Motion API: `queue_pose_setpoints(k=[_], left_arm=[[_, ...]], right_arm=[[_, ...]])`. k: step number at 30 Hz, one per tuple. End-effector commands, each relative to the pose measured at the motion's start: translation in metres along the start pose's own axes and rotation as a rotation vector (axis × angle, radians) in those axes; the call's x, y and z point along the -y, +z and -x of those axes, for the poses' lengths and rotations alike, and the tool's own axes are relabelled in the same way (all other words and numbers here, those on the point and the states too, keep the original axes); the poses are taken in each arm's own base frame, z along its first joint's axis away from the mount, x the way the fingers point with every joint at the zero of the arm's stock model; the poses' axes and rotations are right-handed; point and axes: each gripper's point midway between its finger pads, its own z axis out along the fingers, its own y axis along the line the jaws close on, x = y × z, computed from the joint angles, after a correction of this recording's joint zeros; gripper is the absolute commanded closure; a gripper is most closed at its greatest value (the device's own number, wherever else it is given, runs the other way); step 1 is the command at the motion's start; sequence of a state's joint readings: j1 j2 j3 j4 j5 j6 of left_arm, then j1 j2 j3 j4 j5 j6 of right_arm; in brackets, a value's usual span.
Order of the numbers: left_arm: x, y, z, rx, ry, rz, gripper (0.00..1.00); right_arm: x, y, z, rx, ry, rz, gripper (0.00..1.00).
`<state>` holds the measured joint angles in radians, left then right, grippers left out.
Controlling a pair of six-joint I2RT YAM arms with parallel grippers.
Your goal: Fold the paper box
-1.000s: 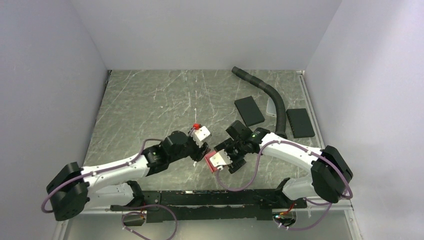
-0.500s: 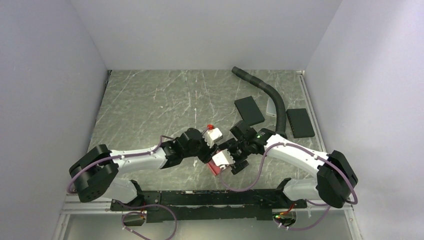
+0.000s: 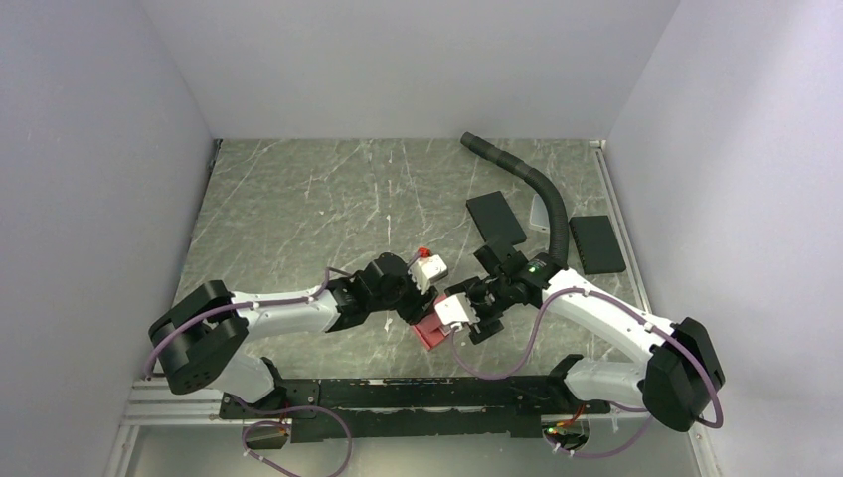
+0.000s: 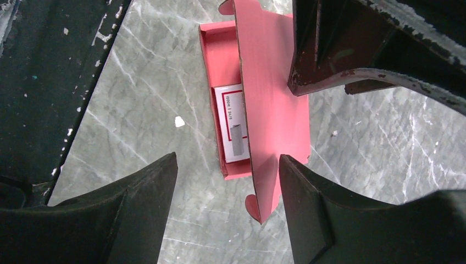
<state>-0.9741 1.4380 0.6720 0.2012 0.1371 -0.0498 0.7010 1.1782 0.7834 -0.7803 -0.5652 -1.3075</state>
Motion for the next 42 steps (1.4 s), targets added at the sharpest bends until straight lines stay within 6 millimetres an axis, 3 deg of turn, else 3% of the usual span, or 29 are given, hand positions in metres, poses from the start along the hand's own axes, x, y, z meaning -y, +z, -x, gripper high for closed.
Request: queue_pose_setpoints(k=[1,11,42], left_arm=[[0.006,0.003,0.02,0.047,-0.022,-0.03,0.47],[0.011,0.01,0.011,0.027,-0.046,-0.057,0.47],[0.016,0.02,0.002,-0.009,-0.08,-0.088,0.46]], right_arm=[[-0.011,0.003,0.002,0.027,0.006,0.043,0.3],[-0.022,0.011,-0.018,-0.04,0.033,0.084,0.33],[-0.026,0.023,-0.036,-0.097,0.071,0.106,0.31]])
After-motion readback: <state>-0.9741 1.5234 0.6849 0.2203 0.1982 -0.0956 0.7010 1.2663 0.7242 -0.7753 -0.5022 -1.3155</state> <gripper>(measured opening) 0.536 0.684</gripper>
